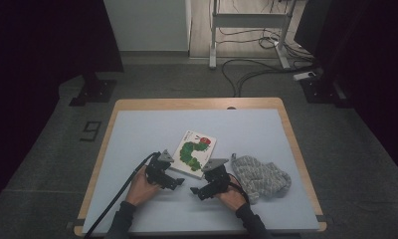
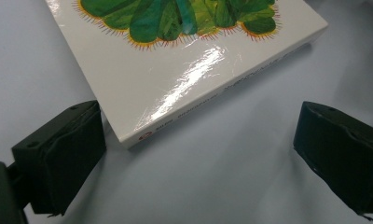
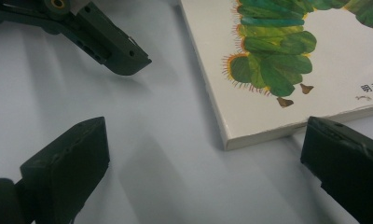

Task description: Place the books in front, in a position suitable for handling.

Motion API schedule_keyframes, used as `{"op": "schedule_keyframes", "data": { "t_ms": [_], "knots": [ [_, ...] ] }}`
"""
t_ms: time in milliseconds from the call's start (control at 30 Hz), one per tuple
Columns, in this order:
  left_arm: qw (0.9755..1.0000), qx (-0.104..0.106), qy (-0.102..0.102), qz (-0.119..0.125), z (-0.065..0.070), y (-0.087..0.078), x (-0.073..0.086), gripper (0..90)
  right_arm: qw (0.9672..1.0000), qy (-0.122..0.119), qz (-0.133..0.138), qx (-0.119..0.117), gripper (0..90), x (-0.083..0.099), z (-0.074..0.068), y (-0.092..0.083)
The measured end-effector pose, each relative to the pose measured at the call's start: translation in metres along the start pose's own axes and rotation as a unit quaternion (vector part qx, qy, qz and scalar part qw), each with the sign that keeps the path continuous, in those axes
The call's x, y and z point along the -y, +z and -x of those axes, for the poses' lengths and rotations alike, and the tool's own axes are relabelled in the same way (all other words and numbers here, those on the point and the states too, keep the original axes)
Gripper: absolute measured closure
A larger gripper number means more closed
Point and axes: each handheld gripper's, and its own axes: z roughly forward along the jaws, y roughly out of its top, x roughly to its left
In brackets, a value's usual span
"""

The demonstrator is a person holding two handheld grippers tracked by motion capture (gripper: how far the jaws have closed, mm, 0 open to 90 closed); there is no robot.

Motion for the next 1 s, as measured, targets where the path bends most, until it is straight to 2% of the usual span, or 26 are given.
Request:
{"op": "schedule_keyframes", "data": {
  "t_ms": [233,300,467,567,700,733,800,867,900,1000],
  "knots": [
    [1.0,0.004,-0.002,0.002,0.009,-0.007,0.01,1.8,0.9999,-0.007,-0.002,-0.008,0.4,0.005,-0.013,-0.004],
    [0.9999,0.009,-0.007,0.005,0.016,-0.011,0.016,0.8,0.9998,-0.011,-0.006,-0.012,0.3,0.007,-0.022,-0.006],
    [0.9999,0.01,-0.003,0.003,0.026,-0.017,0.026,0.0,0.9994,-0.025,-0.016,-0.015,0.0,0.011,-0.038,-0.009],
    [1.0,0.007,0.0,0.004,0.029,-0.018,0.028,0.0,0.9991,-0.032,-0.022,-0.016,0.0,0.011,-0.04,-0.01],
    [0.9999,0.01,0.012,0.001,0.027,-0.019,0.028,0.4,0.999,-0.024,-0.02,-0.032,2.1,0.01,-0.035,-0.013],
    [0.9998,0.003,0.019,0.002,0.027,-0.018,0.029,0.0,0.9991,-0.02,-0.012,-0.035,5.2,0.009,-0.029,-0.016],
    [0.9997,-0.013,0.021,0.002,0.027,-0.016,0.029,0.0,0.9996,-0.014,-0.01,-0.023,3.9,0.005,-0.023,-0.018],
    [0.9997,-0.017,0.019,0.004,0.026,-0.016,0.029,0.0,0.9999,-0.009,-0.007,-0.012,2.2,0.001,-0.015,-0.02],
    [0.9997,-0.022,0.006,0.005,0.023,-0.016,0.028,0.0,1.0,-0.006,-0.005,-0.006,1.7,-0.001,-0.01,-0.021],
    [0.9993,-0.035,-0.007,0.006,0.018,-0.018,0.028,0.0,1.0,0.0,-0.003,0.007,0.0,-0.01,0.003,-0.021]
  ]
}}
